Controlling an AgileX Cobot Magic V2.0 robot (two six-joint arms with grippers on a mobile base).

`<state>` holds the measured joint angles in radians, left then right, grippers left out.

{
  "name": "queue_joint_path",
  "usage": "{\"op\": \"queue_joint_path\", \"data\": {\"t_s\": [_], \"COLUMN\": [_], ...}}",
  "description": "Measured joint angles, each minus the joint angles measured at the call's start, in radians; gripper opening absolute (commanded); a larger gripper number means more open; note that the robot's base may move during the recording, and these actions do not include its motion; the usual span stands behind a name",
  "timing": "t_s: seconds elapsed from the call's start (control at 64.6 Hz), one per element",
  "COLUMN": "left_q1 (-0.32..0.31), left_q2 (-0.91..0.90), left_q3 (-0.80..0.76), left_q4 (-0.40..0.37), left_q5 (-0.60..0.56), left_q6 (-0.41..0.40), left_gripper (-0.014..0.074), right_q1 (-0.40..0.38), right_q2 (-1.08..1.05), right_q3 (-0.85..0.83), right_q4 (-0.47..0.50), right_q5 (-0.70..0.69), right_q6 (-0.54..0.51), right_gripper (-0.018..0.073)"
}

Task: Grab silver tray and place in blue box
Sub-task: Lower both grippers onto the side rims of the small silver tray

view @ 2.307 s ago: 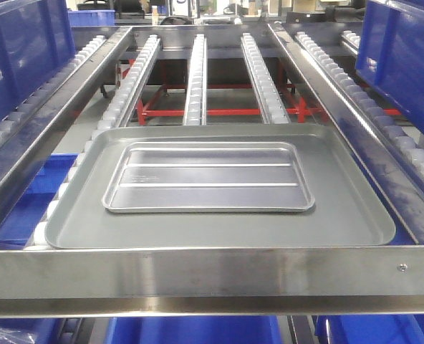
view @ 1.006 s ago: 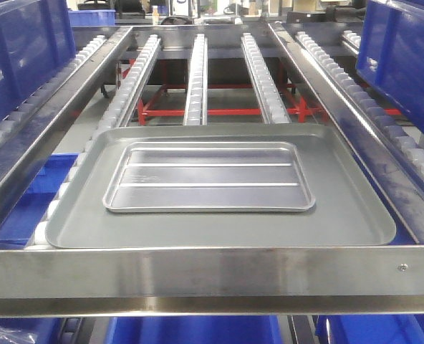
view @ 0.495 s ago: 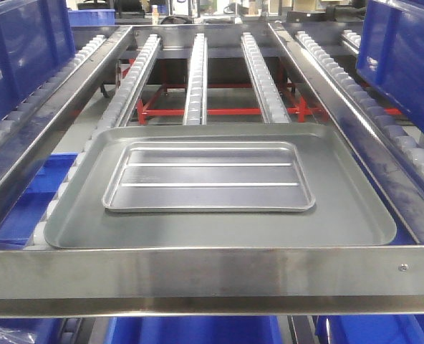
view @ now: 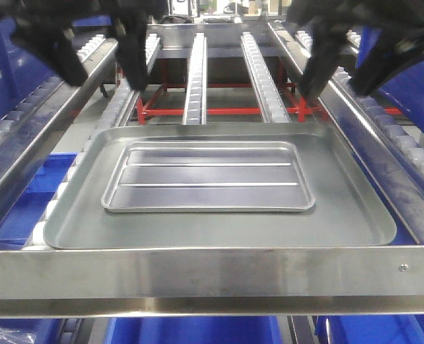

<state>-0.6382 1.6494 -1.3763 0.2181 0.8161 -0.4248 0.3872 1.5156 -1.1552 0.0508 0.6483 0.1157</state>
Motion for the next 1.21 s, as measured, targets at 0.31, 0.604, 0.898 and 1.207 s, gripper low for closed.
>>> {"op": "queue_joint_path", "data": {"t_s": [0.31,0.604,0.898,1.207], "left_q1": [0.023,0.08,0.087,0.087], "left_q2": [0.215,0.29,0.298,0.342], "left_q3": [-0.106,-0.11,-0.113,-0.115], "left_q4": [-0.061,-0.114,-0.15,-0.152], "left_q5": [0.025,0.003,-0.036,-0.036], "left_q6": [-0.114,-0.11,-0.06,-0.052], "left_gripper": [0.0379,0.0378,0.0377,0.0377], "right_q1": [0.0,-0.024,-0.023,-0.023], "right_q2": [0.22,0.301,0.356,0.367], "right_q3": [-0.111,-0.117,-0.119,-0.119], "right_q4": [0.0,0.002,0.002,0.002], "right_q5": [0.019,-0.003,-0.027,-0.049], "right_q6": [0.025,0.049,0.051,0.051], "right_gripper": [0.0478,0.0478,0.0477,0.0477]}}
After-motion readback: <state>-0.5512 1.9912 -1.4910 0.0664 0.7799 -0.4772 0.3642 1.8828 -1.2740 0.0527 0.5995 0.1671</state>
